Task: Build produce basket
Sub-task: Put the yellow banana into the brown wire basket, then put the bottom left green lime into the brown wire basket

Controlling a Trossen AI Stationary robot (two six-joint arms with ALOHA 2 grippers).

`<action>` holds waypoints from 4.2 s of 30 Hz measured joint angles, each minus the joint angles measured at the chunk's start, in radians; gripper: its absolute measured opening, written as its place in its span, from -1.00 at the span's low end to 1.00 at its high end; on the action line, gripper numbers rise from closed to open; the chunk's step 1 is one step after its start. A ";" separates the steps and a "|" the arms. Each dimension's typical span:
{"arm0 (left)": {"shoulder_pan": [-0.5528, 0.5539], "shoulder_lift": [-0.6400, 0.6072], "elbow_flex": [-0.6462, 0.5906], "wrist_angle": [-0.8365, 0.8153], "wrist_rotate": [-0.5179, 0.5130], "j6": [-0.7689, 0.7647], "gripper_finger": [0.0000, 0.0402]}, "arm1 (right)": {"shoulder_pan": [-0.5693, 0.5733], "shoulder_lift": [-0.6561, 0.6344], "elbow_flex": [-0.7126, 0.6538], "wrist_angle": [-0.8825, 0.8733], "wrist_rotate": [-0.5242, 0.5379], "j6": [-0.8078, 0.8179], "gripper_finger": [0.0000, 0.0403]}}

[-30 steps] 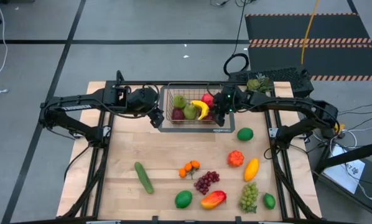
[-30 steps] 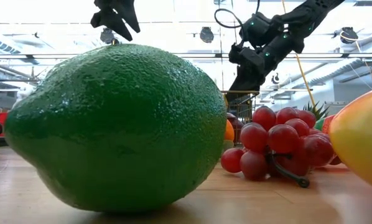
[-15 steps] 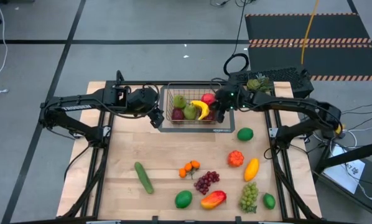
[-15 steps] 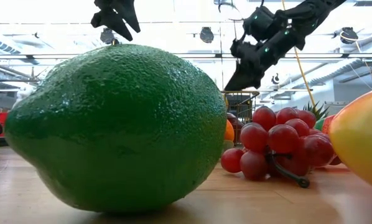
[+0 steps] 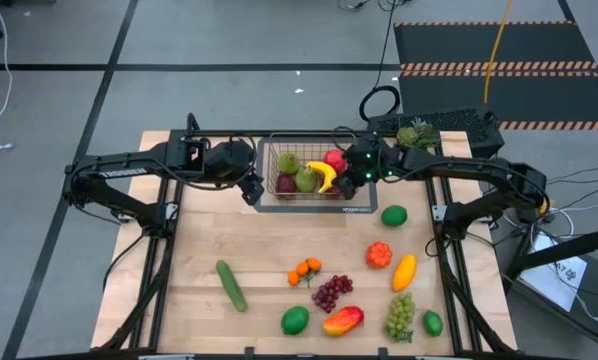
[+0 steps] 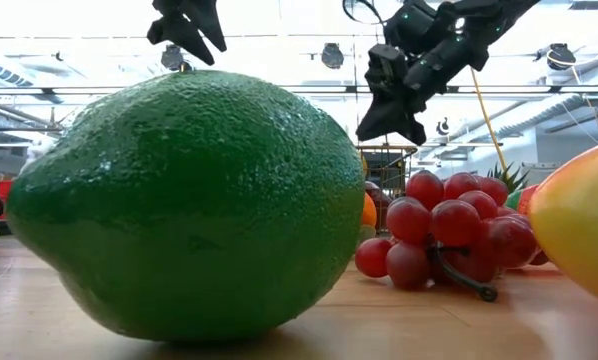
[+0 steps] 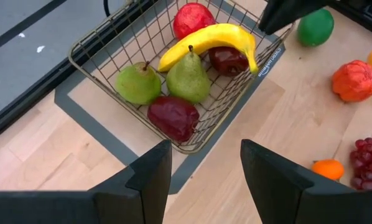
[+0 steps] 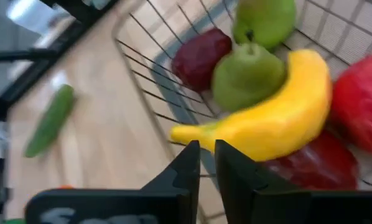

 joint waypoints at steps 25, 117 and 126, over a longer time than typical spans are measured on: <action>0.000 0.000 0.000 0.003 0.000 -0.026 -0.05 | -0.008 0.036 0.001 0.040 0.031 -0.079 -1.00; -0.763 0.786 0.167 0.415 0.010 -0.590 0.96 | 0.904 -0.462 0.020 -0.447 0.102 0.337 -1.00; -0.741 0.797 0.165 0.391 0.004 -0.576 0.95 | 0.904 -0.469 0.020 -0.464 0.103 0.320 -1.00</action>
